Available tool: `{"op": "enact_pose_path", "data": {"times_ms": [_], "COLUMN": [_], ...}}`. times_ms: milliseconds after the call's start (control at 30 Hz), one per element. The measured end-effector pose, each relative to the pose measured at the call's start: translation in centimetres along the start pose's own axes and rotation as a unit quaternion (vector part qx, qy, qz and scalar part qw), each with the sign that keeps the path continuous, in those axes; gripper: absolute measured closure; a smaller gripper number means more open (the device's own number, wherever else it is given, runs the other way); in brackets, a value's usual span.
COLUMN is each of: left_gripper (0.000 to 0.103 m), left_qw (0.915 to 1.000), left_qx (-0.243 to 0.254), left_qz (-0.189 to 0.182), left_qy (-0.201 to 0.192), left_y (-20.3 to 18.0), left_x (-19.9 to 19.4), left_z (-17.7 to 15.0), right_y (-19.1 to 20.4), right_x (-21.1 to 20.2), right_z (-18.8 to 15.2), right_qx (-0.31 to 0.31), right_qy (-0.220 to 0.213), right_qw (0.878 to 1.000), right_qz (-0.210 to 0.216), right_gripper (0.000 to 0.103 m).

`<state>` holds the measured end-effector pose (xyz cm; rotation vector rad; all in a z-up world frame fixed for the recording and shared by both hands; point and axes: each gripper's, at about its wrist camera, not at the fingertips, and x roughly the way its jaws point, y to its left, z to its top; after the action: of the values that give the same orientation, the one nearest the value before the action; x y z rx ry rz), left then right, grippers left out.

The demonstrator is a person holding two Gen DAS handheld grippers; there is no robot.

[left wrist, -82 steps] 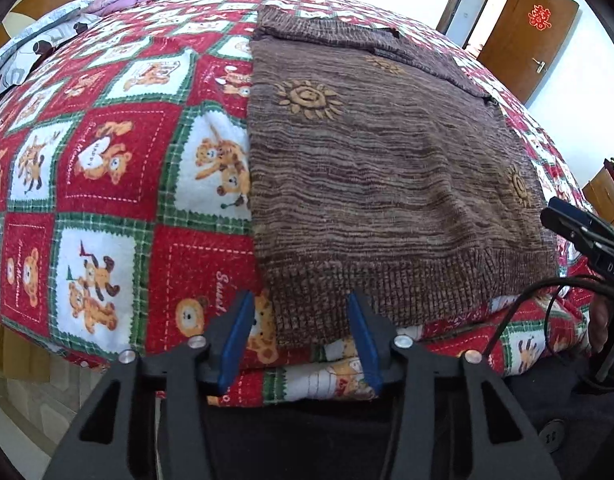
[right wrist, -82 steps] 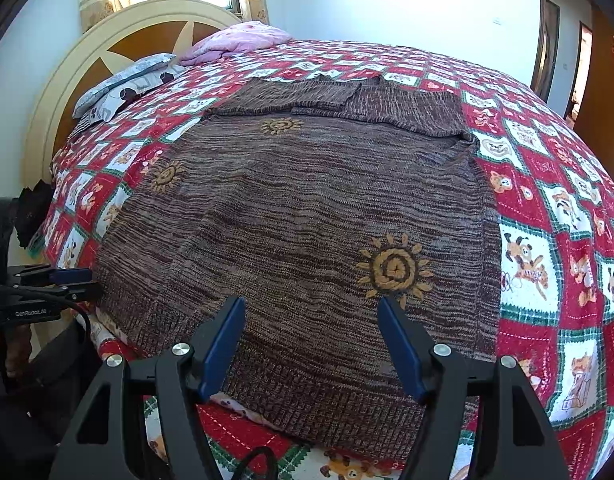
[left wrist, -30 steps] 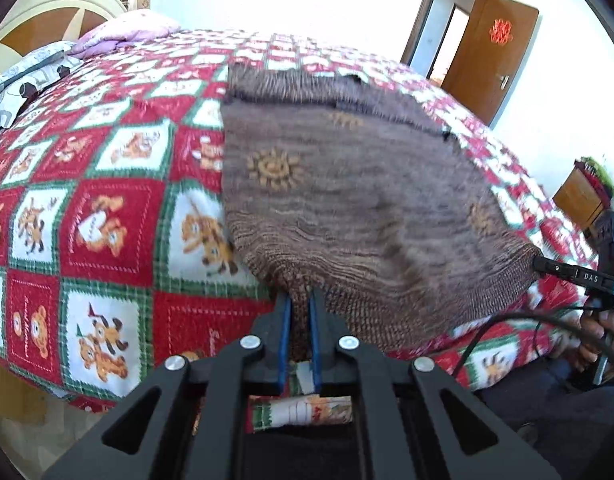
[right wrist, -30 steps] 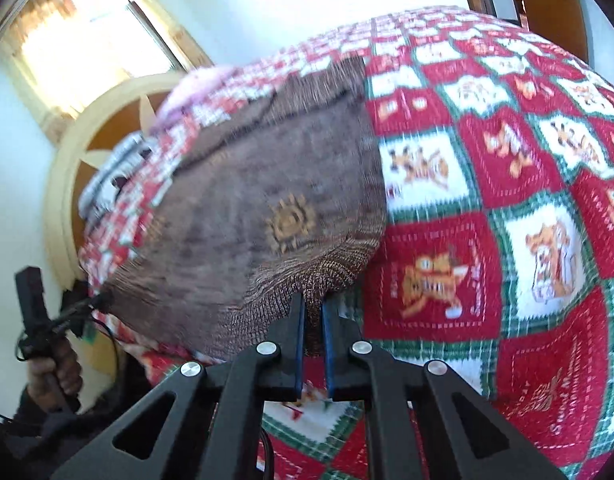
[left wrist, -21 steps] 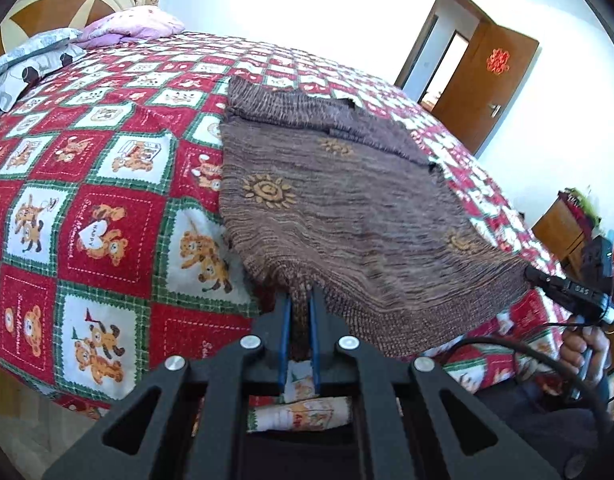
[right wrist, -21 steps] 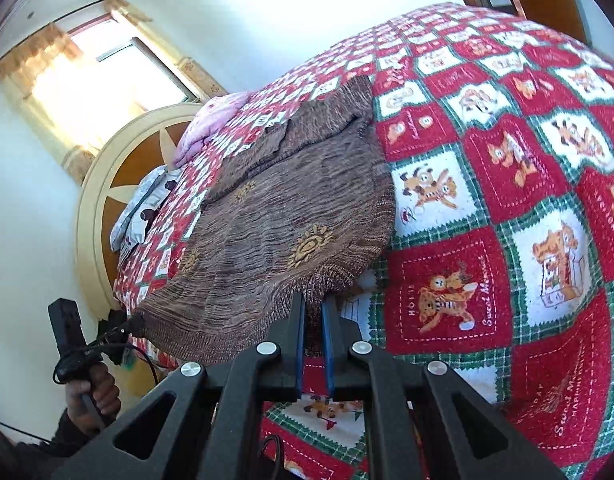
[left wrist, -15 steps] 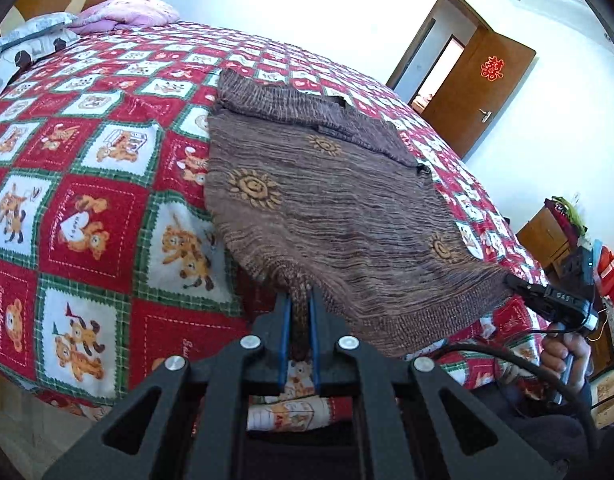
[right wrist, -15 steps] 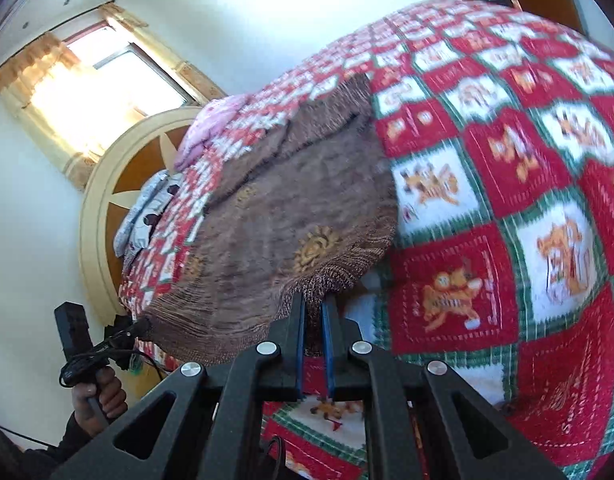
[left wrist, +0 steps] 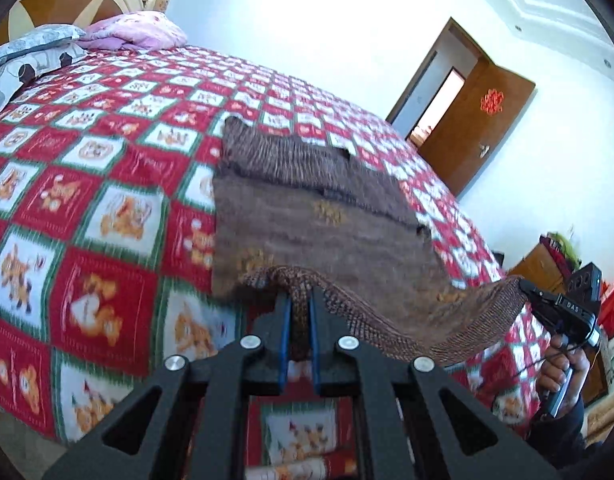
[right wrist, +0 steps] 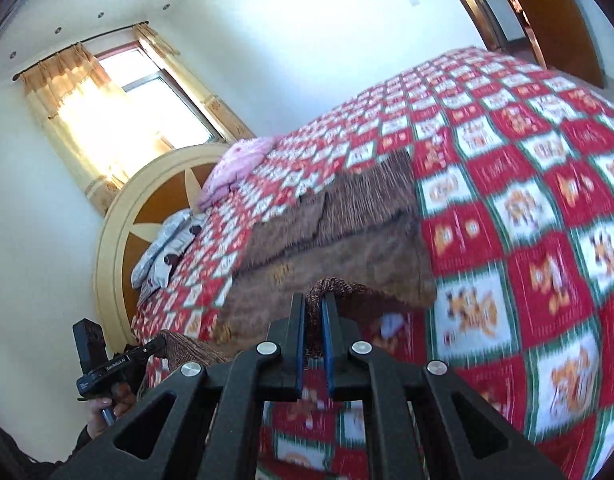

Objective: Fold small clothes
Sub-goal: 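Lift the held hem with both grippers and fold it toward the collar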

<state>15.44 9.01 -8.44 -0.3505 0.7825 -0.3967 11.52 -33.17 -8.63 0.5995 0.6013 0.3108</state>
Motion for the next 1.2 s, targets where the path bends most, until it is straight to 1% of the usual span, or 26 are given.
{"op": "enact_pose_path", "data": {"times_ms": [233,367,467,633,800,933,1000,1200], "left_gripper": [0.094,0.095,0.095,0.095,0.095,0.095,0.095,0.095], "left_qw": [0.9995,0.9988,0.9988,0.9988,0.9986,0.9983,0.9981,0.998], "left_qx": [-0.023,-0.037,-0.036,-0.033,-0.037,-0.042,-0.046,-0.055], "left_qz": [-0.008,-0.017,-0.019,-0.017,-0.013,-0.005,-0.002,0.016], "left_qy": [-0.02,-0.027,-0.029,-0.032,-0.037,-0.039,-0.042,-0.026], "left_y": [0.6,0.9,0.7,0.8,1.2,1.8,2.1,3.7], "left_x": [1.4,2.4,3.4,5.1,6.6,8.1,8.9,12.8], "left_z": [3.1,5.0,6.4,8.9,11.4,13.4,14.4,16.8], "right_y": [0.1,0.3,0.7,0.7,0.3,-0.7,-1.1,-3.3], "right_x": [1.4,2.7,4.0,6.0,8.5,10.4,11.9,17.2], "right_z": [3.1,5.1,7.0,9.6,12.6,15.1,16.5,19.0], "right_qx": [-0.008,-0.012,-0.023,-0.022,-0.026,-0.013,-0.014,-0.002], "right_qy": [-0.015,-0.018,-0.023,-0.025,-0.027,-0.028,-0.025,-0.001], "right_qw": [1.0,1.0,0.999,0.999,0.999,1.0,0.999,0.999], "right_qz": [-0.001,0.009,0.007,0.011,-0.001,-0.004,-0.013,-0.042], "right_gripper": [0.096,0.096,0.096,0.096,0.096,0.096,0.096,0.097]}}
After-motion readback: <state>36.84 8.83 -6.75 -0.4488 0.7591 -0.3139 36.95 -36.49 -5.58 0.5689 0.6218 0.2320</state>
